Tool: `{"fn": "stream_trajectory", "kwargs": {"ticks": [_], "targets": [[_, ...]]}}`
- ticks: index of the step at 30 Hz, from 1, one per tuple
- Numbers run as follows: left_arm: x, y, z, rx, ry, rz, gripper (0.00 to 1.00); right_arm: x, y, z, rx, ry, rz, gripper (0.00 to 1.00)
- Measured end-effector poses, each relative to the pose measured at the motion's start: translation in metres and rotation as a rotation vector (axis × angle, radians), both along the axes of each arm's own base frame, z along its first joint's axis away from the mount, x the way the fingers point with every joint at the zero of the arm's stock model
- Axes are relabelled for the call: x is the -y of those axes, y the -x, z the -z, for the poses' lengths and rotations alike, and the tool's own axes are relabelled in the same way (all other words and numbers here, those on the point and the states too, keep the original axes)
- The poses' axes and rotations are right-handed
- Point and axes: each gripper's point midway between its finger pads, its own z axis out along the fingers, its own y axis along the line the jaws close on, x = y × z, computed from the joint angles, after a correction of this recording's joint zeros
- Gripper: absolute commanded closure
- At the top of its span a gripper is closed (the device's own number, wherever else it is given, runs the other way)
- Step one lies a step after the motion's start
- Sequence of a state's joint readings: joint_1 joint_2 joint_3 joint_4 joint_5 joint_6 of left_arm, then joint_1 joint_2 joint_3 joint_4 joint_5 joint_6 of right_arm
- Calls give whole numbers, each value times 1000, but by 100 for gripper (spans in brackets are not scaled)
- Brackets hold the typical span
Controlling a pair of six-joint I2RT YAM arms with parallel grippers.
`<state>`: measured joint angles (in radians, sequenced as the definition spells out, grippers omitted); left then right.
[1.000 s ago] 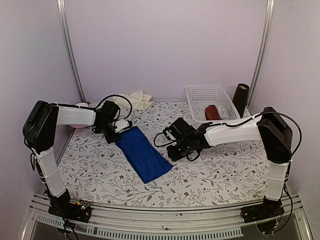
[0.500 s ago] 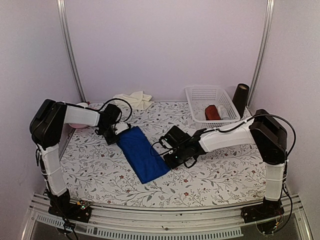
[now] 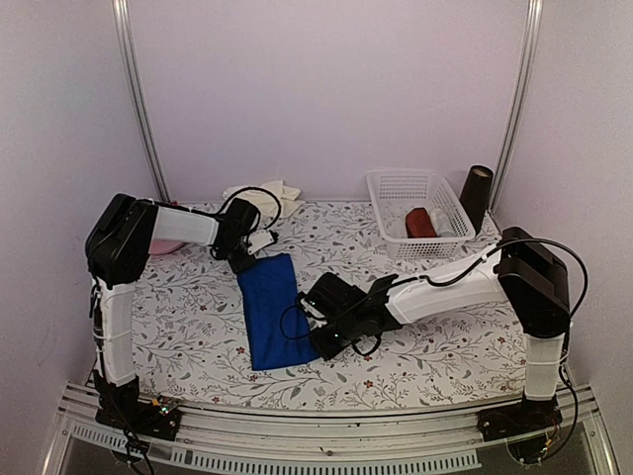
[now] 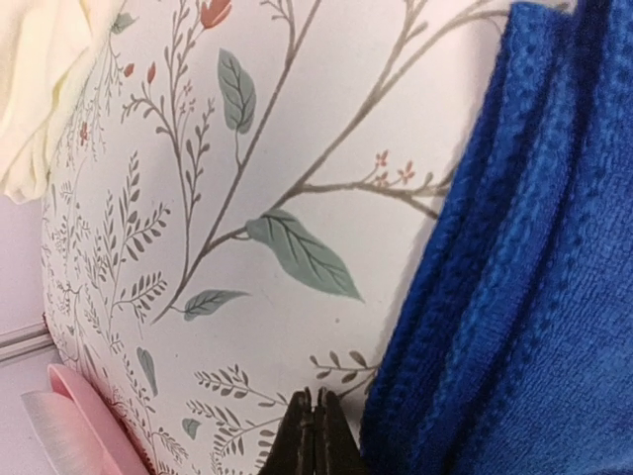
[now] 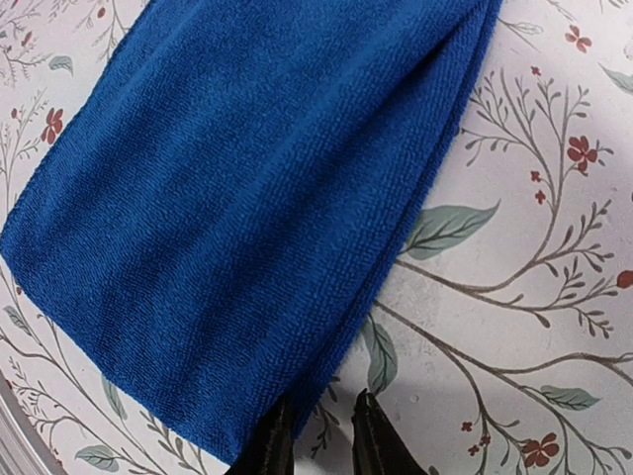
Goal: Roll the towels
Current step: Rotate the towel at the center of the board.
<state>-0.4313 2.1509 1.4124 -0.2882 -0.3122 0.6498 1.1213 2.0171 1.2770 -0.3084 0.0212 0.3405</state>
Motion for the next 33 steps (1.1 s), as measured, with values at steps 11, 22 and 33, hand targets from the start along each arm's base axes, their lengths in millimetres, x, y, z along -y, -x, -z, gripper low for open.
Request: {"fn": "stream_trajectory", "kwargs": {"ticks": [11,22,33], "targets": [[-18,-6,-39,17,71,-9,96,23,-29,-25,80,33,71,78],[41,26,-52,-112,286,165,100,-28,-59,-61,137,-104,0,79],[32,34,-2,-201,200,105,100,-22,-72,-4,54,-46,23,88]]}}
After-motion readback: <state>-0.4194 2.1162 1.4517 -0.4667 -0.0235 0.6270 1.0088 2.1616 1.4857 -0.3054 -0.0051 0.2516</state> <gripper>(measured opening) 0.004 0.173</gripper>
